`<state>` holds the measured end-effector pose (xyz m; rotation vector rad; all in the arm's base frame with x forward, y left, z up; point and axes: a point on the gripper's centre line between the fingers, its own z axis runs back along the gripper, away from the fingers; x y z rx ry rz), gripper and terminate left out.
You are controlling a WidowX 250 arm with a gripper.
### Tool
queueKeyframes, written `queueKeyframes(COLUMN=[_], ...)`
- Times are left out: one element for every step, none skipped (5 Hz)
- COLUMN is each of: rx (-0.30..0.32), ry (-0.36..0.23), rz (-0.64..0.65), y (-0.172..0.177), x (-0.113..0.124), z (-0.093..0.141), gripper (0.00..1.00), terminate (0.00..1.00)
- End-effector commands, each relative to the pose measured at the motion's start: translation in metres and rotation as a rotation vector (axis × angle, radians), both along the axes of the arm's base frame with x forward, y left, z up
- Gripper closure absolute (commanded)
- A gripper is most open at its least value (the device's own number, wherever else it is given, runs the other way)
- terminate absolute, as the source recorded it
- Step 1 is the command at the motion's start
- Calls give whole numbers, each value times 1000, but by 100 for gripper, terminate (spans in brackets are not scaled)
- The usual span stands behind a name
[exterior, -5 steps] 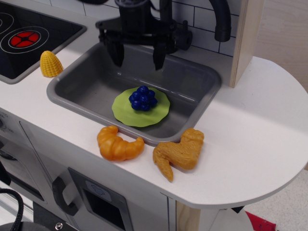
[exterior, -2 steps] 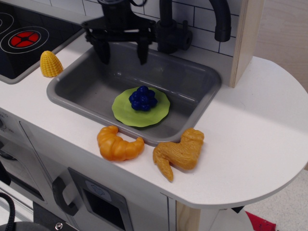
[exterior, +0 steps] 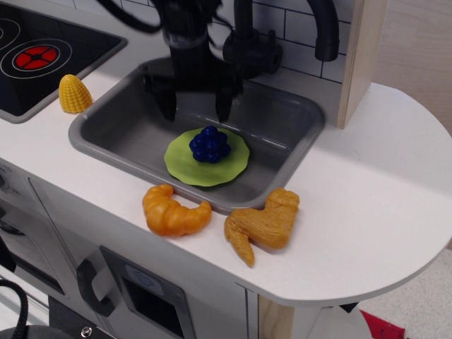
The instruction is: Take blueberries off plate sink
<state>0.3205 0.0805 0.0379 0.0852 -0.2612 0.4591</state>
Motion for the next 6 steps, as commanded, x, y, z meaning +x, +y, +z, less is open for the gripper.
queueKeyframes(rx=[44, 55, 63, 94, 96, 95], ry=[-69, -87, -105, -111, -108, -99], rz=[-18, 6, 31, 46, 46, 40], y=[-7, -7, -7, -8, -7, -8], x=[-2, 8, 17, 24, 23, 22], z=[-17, -22, -25, -31, -32, -33], gripper=[0, 0, 0, 0, 100, 100], terminate=[0, 0, 0, 0, 0, 0])
